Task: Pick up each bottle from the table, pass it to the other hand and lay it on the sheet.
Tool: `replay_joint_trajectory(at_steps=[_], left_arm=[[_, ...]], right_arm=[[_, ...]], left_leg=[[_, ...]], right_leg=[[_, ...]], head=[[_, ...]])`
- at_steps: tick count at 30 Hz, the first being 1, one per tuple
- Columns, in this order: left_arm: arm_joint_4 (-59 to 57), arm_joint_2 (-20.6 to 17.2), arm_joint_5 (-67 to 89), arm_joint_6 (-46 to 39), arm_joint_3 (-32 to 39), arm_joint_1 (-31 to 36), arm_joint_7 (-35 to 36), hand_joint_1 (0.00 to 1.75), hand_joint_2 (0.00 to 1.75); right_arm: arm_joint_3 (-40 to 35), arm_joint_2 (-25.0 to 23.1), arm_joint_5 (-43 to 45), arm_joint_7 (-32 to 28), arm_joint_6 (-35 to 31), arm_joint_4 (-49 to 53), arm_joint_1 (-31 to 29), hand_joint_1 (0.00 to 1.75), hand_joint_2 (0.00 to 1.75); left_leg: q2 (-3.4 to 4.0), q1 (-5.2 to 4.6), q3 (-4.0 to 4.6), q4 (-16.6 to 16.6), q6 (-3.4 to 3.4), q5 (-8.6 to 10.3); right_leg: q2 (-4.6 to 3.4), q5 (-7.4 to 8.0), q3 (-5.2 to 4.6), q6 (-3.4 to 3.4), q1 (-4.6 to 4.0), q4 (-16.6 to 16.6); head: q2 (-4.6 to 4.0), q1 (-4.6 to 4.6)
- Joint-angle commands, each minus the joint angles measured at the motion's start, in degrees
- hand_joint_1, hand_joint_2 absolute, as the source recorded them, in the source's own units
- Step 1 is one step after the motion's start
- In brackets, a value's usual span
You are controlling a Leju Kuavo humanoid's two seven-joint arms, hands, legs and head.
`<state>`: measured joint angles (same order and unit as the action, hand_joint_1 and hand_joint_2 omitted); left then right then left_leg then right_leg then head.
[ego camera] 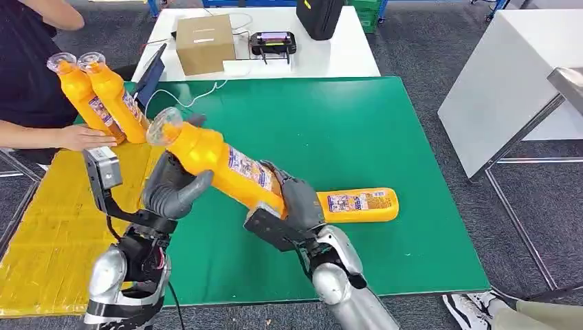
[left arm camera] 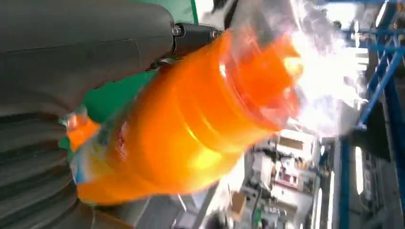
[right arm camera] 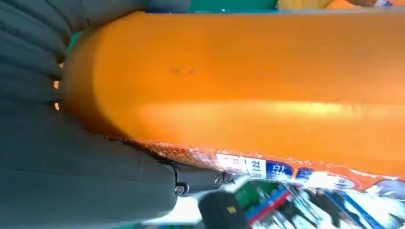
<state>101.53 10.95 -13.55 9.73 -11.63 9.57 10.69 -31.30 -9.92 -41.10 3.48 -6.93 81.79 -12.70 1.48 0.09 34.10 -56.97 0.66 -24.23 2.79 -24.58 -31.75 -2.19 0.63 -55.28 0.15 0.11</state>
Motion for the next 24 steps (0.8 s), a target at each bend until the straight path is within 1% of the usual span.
replay_joint_trajectory(at_steps=[1, 3, 4, 6, 7, 8, 9, 10, 13, 15, 19, 23, 24], left_arm=[[-3.74, -2.86, -1.23, -0.52, -6.55, 2.49, -0.18, 0.00, 1.75], [-3.98, -1.73, -1.33, -0.64, -7.04, 3.75, -0.11, 0.00, 1.75], [-4.06, -1.43, -1.23, -0.84, -7.25, 4.21, 0.37, 0.00, 1.75], [-4.06, -1.45, -1.15, -0.90, -7.55, 4.38, 0.52, 0.00, 1.75], [-3.97, -1.50, -1.15, -0.90, -7.52, 4.29, 0.52, 0.00, 1.75], [-3.93, -1.54, -1.05, -0.88, -7.52, 4.22, 0.52, 0.00, 1.75], [-3.78, -1.61, -1.07, -0.89, -7.38, 4.04, 0.38, 0.19, 1.75], [-3.60, -1.71, -1.14, -0.83, -7.23, 3.85, 0.13, 1.75, 1.75], [-3.02, -1.67, -0.46, -0.92, -6.69, 3.39, -0.65, 1.75, 1.75], [-2.46, -1.62, 0.59, -0.87, -6.33, 3.08, -1.37, 1.75, 1.75], [-2.12, -1.57, 1.67, -1.01, -6.13, 3.01, -1.88, 1.75, 1.75], [-1.48, -1.75, 5.79, -1.65, -5.99, 3.22, -3.53, 1.75, 1.75], [-1.20, -1.98, 9.31, -1.98, -5.96, 3.54, -4.44, 1.75, 1.75]], right_arm=[[-8.13, 2.27, -6.45, 1.07, -1.24, -3.84, -5.33, 1.75, 1.75], [-10.55, 2.23, -8.66, 1.65, -0.83, -4.38, -6.49, 1.75, 1.75], [-11.09, 2.02, -8.93, 2.01, -0.79, -4.26, -6.54, 1.75, 1.75], [-12.44, 2.25, -8.94, 2.52, -0.37, -4.30, -6.87, 1.75, 1.75], [-12.75, 2.22, -8.91, 2.63, -0.30, -4.31, -6.83, 1.75, 1.75], [-13.08, 2.37, -8.58, 2.91, -0.21, -4.21, -6.89, 1.75, 1.75], [-13.27, 2.48, -8.53, 2.95, -0.18, -4.05, -6.83, 1.75, 1.75], [-13.33, 2.56, -8.43, 3.07, -0.16, -3.86, -6.81, 1.75, 1.75], [-13.55, 3.02, -8.04, 3.59, -0.09, -3.15, -6.58, 1.75, 1.75], [-13.49, 3.32, -7.77, 3.87, 0.07, -2.55, -6.25, 1.75, 1.75], [-13.44, 3.56, -7.74, 3.89, 0.13, -2.08, -5.87, 1.75, 1.75], [-12.71, 3.68, -7.86, 4.61, 0.25, -1.81, -5.30, 1.75, 1.75], [-12.24, 3.73, -8.39, 5.35, 0.58, -1.67, -5.10, 1.68, 1.75]], left_leg=[[-0.06, 0.03, -0.09, 0.01, -0.03, -0.02], [-0.08, 0.04, -0.17, 0.00, -0.06, -0.06], [-0.06, 0.02, -0.04, -0.02, -0.04, -0.02], [-0.09, 0.07, -0.14, -0.05, -0.07, -0.08], [-0.15, 0.05, -0.11, -0.02, -0.06, -0.04], [-0.19, 0.07, -0.18, -0.01, -0.07, -0.05], [-0.11, 0.05, -0.09, 0.00, -0.05, -0.02], [-0.14, 0.06, -0.20, 0.01, -0.06, -0.06], [-0.11, 0.04, -0.08, 0.01, -0.03, -0.02], [-0.17, 0.06, -0.17, -0.01, -0.05, -0.07], [-0.16, 0.05, -0.12, 0.00, -0.04, -0.05], [-0.12, 0.04, -0.06, 0.01, -0.04, -0.03], [-0.14, 0.06, -0.13, -0.01, -0.06, -0.06]], right_leg=[[-0.16, -0.01, 0.10, 0.05, -0.01, 0.03], [-0.28, -0.05, 0.18, 0.09, -0.01, 0.00], [-0.15, -0.02, 0.06, 0.05, 0.00, -0.02], [-0.28, -0.07, 0.16, 0.10, -0.03, -0.04], [-0.14, -0.06, 0.16, 0.08, -0.02, 0.00], [-0.18, -0.08, 0.23, 0.11, -0.03, 0.01], [-0.11, -0.03, 0.13, 0.06, -0.03, 0.03], [-0.21, -0.07, 0.24, 0.10, -0.03, 0.04], [-0.10, -0.03, 0.10, 0.05, -0.02, 0.03], [-0.16, -0.08, 0.22, 0.07, -0.02, 0.03], [-0.13, -0.06, 0.17, 0.06, -0.02, 0.02], [-0.11, -0.04, 0.10, 0.06, -0.01, 0.02], [-0.17, -0.07, 0.18, 0.08, -0.03, 0.02]], head=[[0.00, 0.02], [0.00, 0.04], [0.00, 0.00], [0.00, 0.00], [0.00, 0.02], [0.00, 0.00], [0.00, 0.02], [0.00, 0.00], [0.00, 0.00], [0.00, 0.00], [0.00, 0.00], [0.00, 0.00], [0.00, 0.00]])
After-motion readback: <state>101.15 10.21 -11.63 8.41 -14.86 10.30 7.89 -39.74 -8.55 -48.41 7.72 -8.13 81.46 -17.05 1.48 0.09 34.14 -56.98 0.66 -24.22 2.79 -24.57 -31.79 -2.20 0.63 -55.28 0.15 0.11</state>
